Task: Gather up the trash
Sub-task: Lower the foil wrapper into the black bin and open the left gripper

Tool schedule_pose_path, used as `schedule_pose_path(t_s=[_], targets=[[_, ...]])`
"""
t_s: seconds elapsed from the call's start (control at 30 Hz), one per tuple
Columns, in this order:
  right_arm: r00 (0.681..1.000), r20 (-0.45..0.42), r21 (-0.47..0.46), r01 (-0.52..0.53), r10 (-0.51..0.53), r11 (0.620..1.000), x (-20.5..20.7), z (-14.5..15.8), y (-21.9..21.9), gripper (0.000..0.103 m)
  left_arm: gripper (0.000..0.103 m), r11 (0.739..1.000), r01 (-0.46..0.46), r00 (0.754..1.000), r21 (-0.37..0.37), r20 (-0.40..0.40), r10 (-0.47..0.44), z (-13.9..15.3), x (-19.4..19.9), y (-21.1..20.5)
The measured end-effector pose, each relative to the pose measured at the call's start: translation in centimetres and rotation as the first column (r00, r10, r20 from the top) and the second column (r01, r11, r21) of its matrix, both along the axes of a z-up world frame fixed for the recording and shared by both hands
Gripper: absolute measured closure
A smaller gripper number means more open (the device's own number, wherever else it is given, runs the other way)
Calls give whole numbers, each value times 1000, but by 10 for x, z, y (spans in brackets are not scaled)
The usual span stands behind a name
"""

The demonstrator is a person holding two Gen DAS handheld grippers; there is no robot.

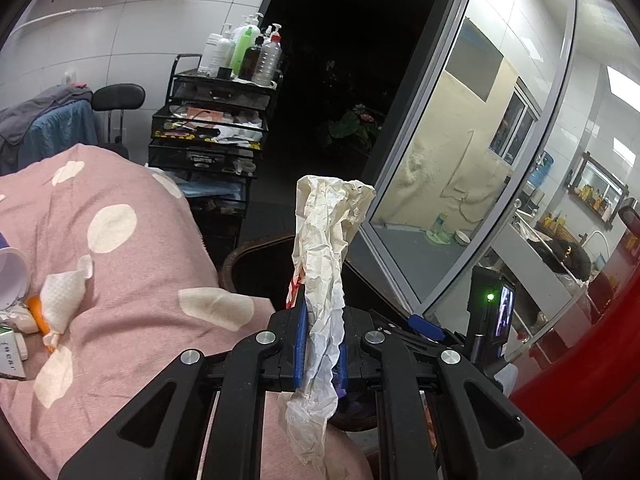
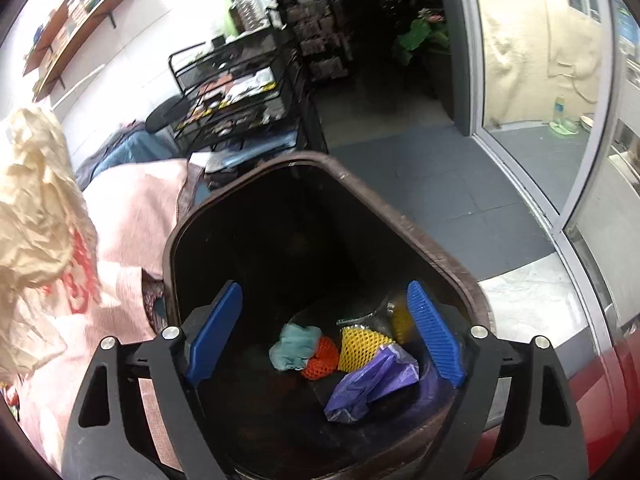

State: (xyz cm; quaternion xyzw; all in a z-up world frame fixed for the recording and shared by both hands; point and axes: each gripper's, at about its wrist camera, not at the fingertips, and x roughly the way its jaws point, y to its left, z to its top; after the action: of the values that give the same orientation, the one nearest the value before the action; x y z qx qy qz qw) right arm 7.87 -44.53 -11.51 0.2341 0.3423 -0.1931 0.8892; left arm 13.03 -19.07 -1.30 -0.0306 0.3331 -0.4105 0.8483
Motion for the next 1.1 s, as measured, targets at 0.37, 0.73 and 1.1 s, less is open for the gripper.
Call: schedule_pose_path(t_s=[0.37, 0.73, 1.1], targets=[[991, 58, -13, 118, -117, 993, -24, 12, -13, 12, 91, 997, 61, 994, 52, -91, -56, -20, 14, -42], [977, 93, -30, 196, -192, 980, -36, 22, -25, 9, 91, 988, 85, 977, 126, -203, -58, -46, 28, -68], [972, 100, -36, 217, -212, 976, -40, 26, -32, 9, 15, 983, 57, 981, 175, -192, -22, -50, 24, -68]])
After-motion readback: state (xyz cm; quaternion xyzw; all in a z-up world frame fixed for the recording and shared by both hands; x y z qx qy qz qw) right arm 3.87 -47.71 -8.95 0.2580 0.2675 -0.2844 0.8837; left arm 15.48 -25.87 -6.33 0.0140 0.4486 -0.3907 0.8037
